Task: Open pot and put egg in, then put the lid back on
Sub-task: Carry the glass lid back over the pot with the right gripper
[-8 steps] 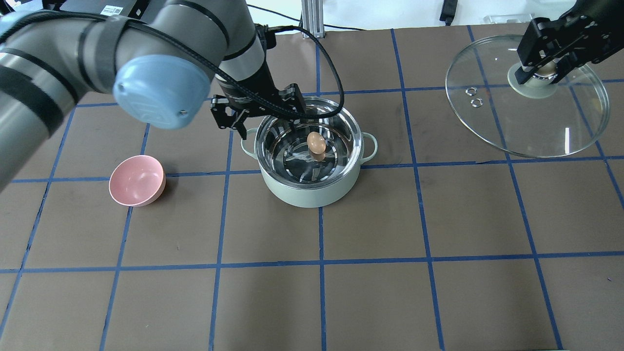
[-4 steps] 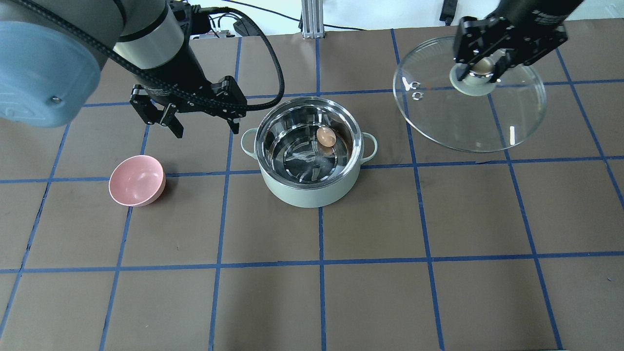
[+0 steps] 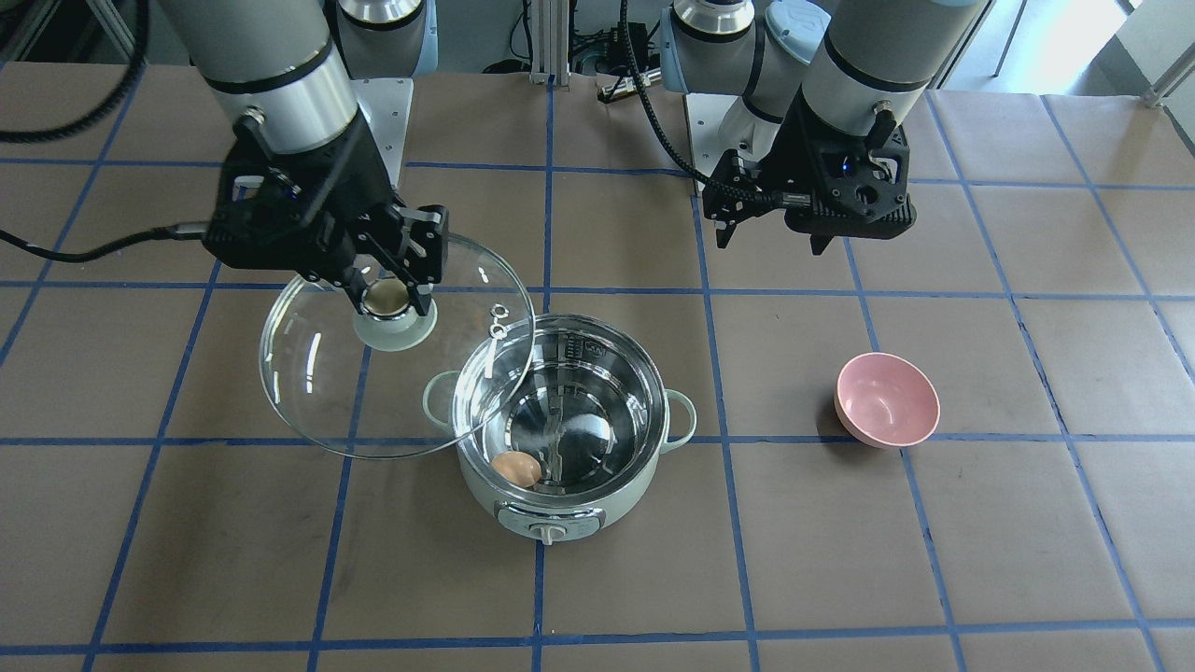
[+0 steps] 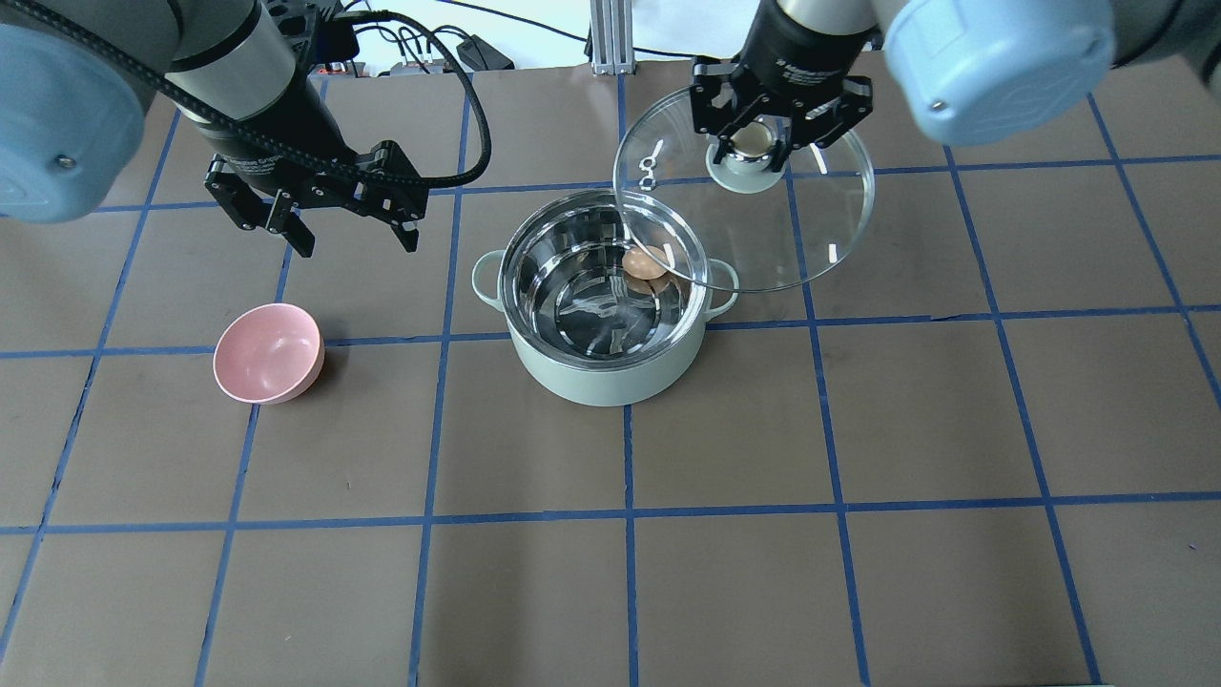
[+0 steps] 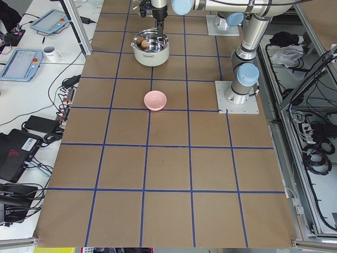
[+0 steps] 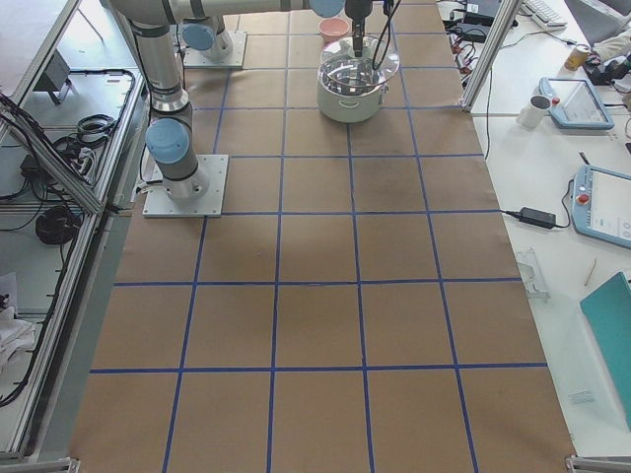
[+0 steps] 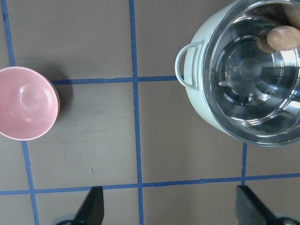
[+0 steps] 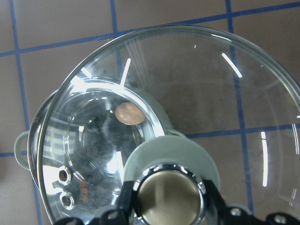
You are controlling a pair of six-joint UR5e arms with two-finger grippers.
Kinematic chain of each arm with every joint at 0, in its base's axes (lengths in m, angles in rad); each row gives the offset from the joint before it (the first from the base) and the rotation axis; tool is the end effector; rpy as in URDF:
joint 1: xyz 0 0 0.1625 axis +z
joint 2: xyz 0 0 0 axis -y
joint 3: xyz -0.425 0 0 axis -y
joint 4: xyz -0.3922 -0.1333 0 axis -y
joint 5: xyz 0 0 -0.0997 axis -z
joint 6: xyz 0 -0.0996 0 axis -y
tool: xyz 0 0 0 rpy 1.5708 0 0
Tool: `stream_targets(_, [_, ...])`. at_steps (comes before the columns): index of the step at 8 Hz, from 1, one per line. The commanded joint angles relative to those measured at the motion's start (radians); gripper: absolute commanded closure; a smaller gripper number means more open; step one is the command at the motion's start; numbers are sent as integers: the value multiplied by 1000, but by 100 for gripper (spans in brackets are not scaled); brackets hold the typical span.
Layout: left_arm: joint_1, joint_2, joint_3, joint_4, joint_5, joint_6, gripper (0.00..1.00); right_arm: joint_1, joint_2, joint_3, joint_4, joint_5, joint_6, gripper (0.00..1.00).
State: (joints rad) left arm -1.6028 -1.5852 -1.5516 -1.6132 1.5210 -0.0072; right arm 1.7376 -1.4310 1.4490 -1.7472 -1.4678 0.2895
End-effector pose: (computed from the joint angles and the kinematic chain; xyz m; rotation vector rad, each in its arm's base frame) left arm -0.1540 -0.4895 0.4862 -0.0369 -3.0918 -0.0596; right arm 0.2354 -0.5338 0.4942 0.1716 2.9944 -0.1969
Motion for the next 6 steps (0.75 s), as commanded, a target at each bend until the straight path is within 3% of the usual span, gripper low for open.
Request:
stream_targets(1, [6, -1, -1, -4, 4, 13, 0, 150, 113, 1, -144, -12, 164, 100])
stream_targets(6, [6, 1, -2, -2, 1, 15, 0, 221, 221, 16, -235, -46, 227, 100])
